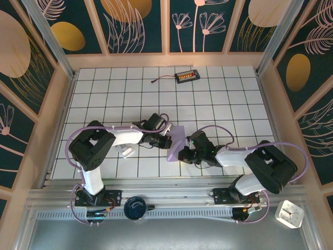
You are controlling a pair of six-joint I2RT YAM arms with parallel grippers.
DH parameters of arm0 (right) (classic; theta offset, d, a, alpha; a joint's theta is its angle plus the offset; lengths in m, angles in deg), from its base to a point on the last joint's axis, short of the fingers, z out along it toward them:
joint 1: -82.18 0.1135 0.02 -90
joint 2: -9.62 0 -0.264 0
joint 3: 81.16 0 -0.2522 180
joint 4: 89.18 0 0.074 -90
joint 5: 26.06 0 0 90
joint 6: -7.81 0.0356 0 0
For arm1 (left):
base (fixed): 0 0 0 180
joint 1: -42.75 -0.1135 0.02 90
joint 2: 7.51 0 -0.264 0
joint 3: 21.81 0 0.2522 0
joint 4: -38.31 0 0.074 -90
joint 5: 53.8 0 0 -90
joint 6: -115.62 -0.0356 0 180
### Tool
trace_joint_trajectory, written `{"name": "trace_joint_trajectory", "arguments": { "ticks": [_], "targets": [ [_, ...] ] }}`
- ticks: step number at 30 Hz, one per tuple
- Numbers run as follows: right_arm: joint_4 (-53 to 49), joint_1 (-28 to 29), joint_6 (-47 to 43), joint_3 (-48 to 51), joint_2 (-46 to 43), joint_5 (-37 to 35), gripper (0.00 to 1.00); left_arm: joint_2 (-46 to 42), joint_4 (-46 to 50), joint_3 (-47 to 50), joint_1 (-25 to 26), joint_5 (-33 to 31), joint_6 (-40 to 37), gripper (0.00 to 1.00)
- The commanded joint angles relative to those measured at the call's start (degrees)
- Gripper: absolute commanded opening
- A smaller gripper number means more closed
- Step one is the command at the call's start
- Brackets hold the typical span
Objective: Fold a paper plane with a square sheet of paper (pick it up from the middle)
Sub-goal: Fold the triangle a second time at the center of the table.
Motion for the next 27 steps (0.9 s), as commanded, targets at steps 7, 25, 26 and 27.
{"name": "trace_joint_trajectory", "arguments": {
  "ticks": [7,25,26,27],
  "targets": [
    [-5.9,-0.3,-1.5,0.1,2.5,-3.4,0.00,3.4,4.6,-0.3,-0.4,-4.2,-1.1,0.00],
    [-6.2,-0.3,-1.7,0.0,2.8,-3.4,0.00,3.0,3.6,-0.4,-0.4,-2.3,-0.7,0.00],
    [-6.2,-0.2,-1.7,0.0,2.8,-3.4,0.00,3.0,3.4,-0.4,-0.4,-2.2,-0.7,0.00],
    [-6.3,-0.2,-1.7,0.0,2.8,-3.4,0.00,3.0,3.3,-0.4,-0.4,-2.2,-0.7,0.00]
  ]
}}
